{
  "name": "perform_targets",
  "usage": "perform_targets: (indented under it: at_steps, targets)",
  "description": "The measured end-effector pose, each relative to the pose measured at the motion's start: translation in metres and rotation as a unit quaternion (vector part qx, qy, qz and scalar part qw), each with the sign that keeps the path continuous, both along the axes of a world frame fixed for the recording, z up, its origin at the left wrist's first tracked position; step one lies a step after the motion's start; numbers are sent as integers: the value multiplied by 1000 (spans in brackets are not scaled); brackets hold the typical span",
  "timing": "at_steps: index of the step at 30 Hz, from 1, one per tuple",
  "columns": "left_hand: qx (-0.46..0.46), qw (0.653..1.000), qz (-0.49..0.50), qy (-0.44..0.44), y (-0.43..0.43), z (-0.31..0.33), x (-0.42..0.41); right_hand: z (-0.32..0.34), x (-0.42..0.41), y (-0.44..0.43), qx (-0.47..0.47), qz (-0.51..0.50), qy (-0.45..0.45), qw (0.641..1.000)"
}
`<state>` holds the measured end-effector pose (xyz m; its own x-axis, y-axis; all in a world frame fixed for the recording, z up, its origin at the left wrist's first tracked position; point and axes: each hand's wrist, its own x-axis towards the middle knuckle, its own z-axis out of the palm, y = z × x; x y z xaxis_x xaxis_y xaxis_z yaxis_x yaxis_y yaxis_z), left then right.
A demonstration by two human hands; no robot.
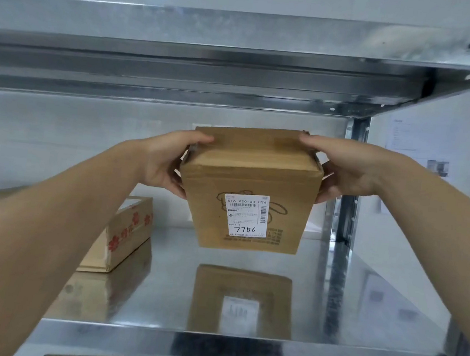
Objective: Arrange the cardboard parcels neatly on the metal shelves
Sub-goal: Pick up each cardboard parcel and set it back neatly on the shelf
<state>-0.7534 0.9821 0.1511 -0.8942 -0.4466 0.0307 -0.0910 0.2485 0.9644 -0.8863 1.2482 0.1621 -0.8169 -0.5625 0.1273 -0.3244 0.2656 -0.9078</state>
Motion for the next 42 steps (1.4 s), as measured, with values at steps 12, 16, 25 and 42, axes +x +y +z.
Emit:
perform_targets:
  at_steps: [12, 16, 25, 42]
  targets:
    - [110, 992, 7, 53, 4, -55, -9, -67, -8, 4, -117, -29, -125, 985]
    - [98, 995, 18, 5, 14, -72, -12, -88, -17, 0, -42, -38, -141, 988]
    - [19, 997, -4, -81, 16, -90, -22, -105, -23, -3, 67, -46, -135, 987]
    - [-15, 993, 3, -116, 6, -93, -34, -98, -32, -13, 147, -25, -106, 983]
